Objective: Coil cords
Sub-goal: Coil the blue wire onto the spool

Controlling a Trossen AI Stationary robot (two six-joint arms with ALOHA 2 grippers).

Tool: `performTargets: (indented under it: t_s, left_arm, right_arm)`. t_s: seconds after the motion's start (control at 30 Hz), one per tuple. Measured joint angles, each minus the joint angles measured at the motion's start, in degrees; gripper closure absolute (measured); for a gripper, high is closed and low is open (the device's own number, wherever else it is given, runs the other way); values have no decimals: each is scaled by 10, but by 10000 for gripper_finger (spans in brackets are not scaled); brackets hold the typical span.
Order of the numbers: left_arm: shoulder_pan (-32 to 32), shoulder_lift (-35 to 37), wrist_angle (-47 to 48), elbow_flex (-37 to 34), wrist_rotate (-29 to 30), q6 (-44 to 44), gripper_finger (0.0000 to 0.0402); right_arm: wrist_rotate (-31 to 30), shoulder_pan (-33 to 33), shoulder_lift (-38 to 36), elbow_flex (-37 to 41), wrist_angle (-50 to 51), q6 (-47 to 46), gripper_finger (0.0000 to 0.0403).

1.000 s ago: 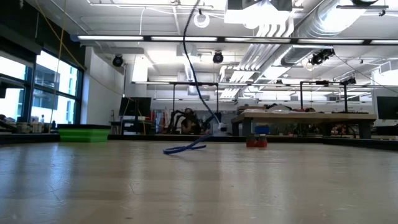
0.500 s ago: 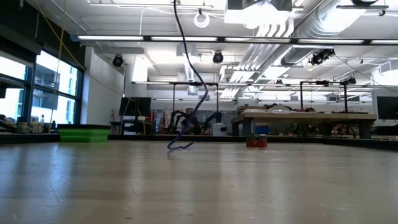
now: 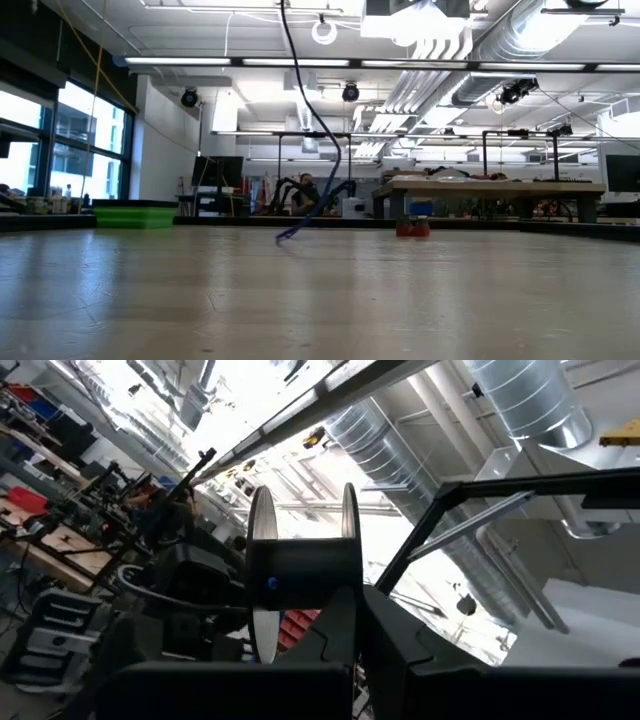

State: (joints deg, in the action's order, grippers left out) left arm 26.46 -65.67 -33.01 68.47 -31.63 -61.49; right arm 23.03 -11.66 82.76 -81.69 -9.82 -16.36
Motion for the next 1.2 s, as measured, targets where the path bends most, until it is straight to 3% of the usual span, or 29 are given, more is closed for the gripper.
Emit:
performTargets:
  t_s: [0.3,0.63,0.93,1.03,1.2]
  left_arm:
    - [0,0,-3,0,9,-9,401]
    - [0,-3,-3,0,25,1,402]
    - [0,-4,-3,0,26,2,402]
    - [0,-4,-3,0,27,6,401]
    - [0,-4,-3,0,35,7,401]
  right_arm:
    - [-3,0,0,0,-4,18,269]
    - [-78,0,15,0,1,32,270]
    - [-74,0,25,0,22,33,271]
    - [-76,0,25,0,17,37,284]
    - [-76,0,25,0,19,48,339]
